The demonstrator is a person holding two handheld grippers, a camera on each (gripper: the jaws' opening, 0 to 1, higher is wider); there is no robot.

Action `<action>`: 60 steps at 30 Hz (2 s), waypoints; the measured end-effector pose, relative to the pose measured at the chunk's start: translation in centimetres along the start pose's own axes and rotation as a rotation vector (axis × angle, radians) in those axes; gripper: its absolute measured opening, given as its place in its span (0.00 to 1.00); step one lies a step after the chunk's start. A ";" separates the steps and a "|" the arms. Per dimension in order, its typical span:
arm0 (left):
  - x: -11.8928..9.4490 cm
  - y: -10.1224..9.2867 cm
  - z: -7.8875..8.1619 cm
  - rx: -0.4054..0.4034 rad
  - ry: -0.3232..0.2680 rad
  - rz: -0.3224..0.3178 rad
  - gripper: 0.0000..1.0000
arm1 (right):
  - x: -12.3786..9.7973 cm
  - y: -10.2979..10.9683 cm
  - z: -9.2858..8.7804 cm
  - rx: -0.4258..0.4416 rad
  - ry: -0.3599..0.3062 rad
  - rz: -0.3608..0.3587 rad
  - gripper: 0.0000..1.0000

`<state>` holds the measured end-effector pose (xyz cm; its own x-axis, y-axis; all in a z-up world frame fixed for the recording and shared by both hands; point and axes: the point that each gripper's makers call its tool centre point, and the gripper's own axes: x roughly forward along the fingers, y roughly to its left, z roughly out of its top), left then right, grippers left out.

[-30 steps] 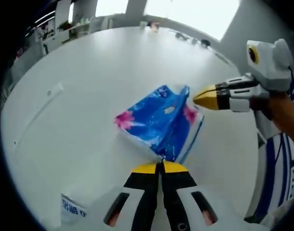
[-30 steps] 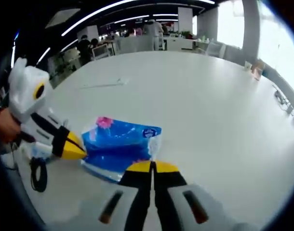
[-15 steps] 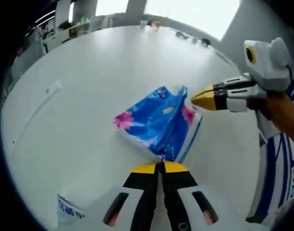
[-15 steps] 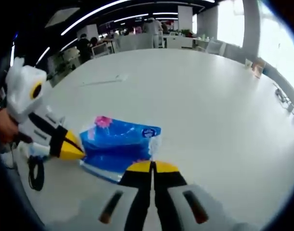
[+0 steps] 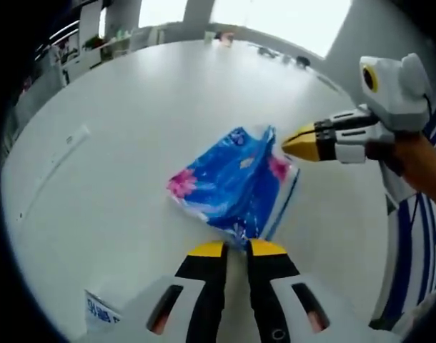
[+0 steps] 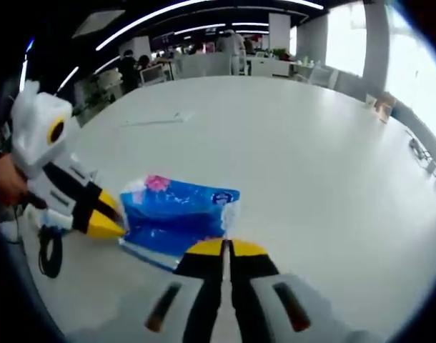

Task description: Arrange the tabletop items into an orderly group along one side of the table until the central work area is clear of visible clutter.

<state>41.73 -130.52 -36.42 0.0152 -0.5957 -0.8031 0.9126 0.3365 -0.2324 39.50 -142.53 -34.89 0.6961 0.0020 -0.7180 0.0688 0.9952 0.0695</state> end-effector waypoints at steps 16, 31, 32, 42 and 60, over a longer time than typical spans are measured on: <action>-0.3 -0.2 -0.4 0.001 0.001 0.004 0.15 | -0.6 -0.3 0.1 0.026 -0.025 -0.004 0.13; -0.8 0.0 -0.4 -0.007 -0.014 0.010 0.21 | -0.7 -0.5 0.4 0.020 -0.038 -0.004 0.18; -0.8 -0.1 -0.4 -0.006 -0.015 0.008 0.21 | -0.7 -0.6 0.4 0.021 -0.042 -0.005 0.18; -1.7 0.2 0.1 -0.005 -0.033 0.014 0.24 | -1.6 -0.8 1.7 0.021 -0.084 -0.016 0.23; -5.0 0.4 2.6 0.018 -0.139 0.035 0.37 | -4.4 0.5 4.6 0.041 -0.177 -0.011 0.25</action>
<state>43.06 -129.38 -31.06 0.1028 -0.6796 -0.7264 0.9175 0.3468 -0.1946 39.74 -142.49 -28.48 0.8100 -0.0293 -0.5857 0.1035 0.9902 0.0937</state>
